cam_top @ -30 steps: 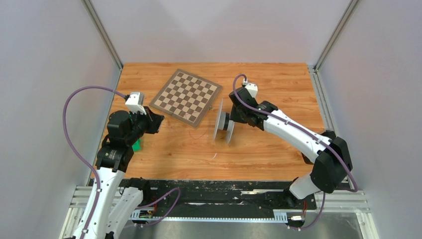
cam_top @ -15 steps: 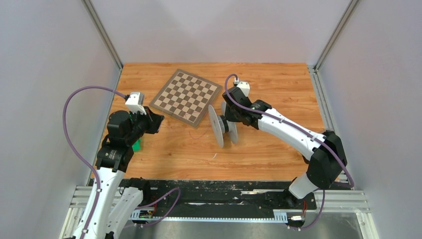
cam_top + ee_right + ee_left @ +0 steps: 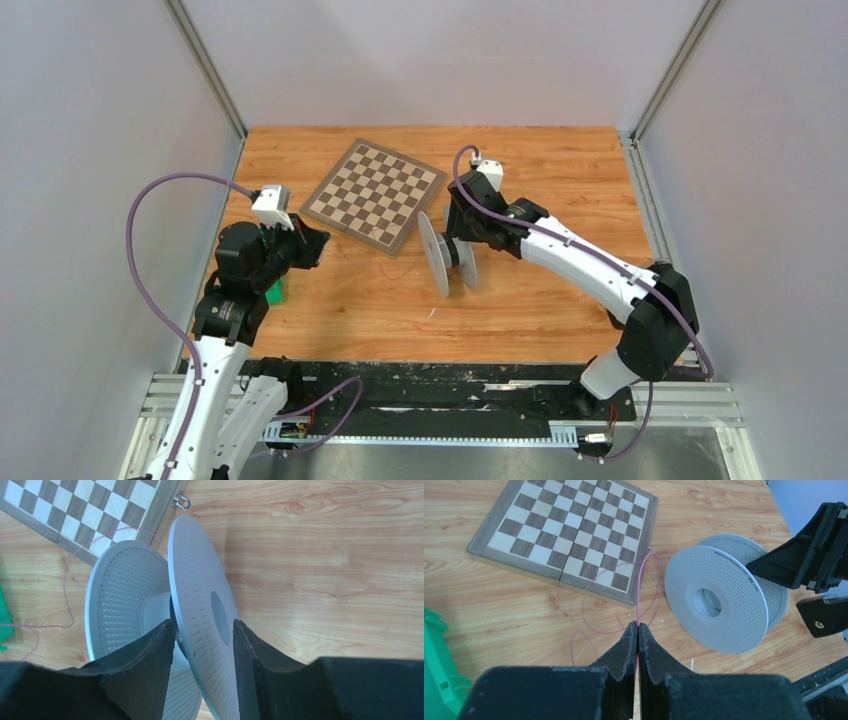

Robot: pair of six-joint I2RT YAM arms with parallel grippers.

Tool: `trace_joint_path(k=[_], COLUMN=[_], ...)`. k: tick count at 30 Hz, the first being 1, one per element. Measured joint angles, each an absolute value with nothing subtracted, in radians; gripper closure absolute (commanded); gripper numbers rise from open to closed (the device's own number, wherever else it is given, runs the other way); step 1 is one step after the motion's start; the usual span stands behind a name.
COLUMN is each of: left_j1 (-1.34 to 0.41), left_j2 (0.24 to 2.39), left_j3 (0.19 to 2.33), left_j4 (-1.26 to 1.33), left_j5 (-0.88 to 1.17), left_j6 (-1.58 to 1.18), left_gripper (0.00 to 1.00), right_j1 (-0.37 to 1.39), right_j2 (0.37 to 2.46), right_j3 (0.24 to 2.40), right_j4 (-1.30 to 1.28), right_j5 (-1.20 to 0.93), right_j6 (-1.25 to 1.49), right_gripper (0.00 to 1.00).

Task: Wrap the cables

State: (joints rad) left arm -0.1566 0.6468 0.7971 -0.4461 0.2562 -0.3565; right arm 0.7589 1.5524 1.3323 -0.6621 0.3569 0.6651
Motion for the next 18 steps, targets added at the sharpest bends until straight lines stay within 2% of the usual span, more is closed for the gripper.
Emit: trace_joint_path(k=[13, 18], left_j1=[-0.157, -0.157], left_j2=[0.678, 0.706], left_j3=[0.829, 0.945], left_j4=[-0.477, -0.515], left_j5=[0.268, 0.350], left_j6=[-0.364, -0.385], left_gripper=[0.98, 0.99], right_j1=[0.759, 0.759], right_j2=[1.460, 1.328], right_j3=[1.425, 1.428], right_j4=[-0.661, -0.572], right_j5=[0.348, 0.159], right_j6=[0.480, 0.280], right_gripper=[0.44, 0.34])
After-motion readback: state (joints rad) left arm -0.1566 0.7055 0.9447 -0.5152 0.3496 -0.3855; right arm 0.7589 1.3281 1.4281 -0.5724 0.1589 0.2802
